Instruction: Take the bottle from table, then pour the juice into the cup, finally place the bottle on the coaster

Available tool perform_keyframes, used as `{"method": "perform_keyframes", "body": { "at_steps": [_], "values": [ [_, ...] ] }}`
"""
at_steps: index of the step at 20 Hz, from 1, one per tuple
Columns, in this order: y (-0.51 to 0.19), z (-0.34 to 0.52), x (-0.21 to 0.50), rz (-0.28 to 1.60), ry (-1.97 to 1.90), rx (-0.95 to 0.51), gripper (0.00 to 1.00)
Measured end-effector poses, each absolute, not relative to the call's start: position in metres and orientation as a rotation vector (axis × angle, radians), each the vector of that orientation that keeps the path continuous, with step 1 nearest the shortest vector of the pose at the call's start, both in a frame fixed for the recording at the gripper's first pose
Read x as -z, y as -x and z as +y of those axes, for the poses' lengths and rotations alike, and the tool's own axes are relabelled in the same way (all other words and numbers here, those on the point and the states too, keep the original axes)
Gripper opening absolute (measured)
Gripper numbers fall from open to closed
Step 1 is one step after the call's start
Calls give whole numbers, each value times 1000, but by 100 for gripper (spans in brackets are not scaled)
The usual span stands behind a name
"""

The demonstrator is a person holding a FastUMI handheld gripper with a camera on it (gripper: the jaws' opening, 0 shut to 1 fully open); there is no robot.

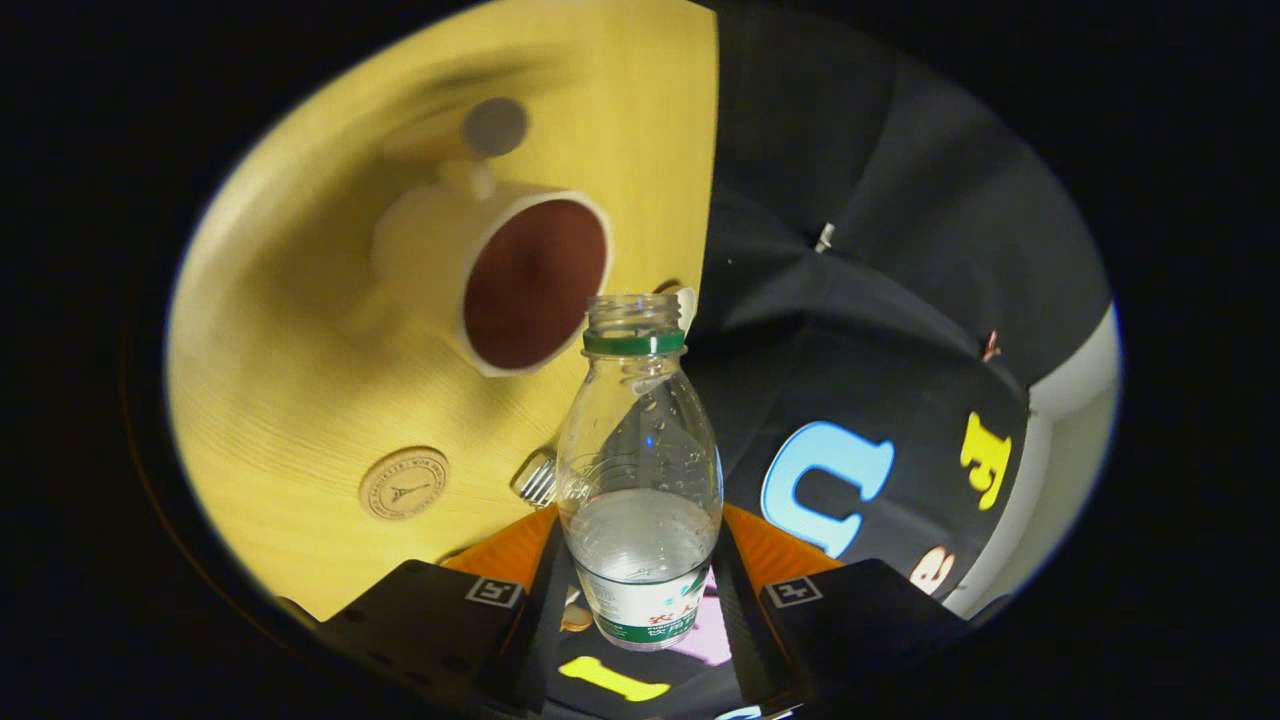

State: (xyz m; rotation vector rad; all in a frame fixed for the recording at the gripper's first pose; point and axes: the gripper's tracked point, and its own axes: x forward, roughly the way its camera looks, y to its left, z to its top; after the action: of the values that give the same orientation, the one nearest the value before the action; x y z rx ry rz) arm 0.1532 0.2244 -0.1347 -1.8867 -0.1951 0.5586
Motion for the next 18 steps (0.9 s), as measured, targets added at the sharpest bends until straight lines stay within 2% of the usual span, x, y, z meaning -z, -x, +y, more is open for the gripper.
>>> {"method": "perform_keyframes", "body": {
  "at_steps": [3,8,18],
  "values": [
    [-154,208,133,-21,1633,-539,73],
    [-156,195,116,148,1238,-513,73],
    [-173,169,107,286,422,-568,73]
  ]
}}
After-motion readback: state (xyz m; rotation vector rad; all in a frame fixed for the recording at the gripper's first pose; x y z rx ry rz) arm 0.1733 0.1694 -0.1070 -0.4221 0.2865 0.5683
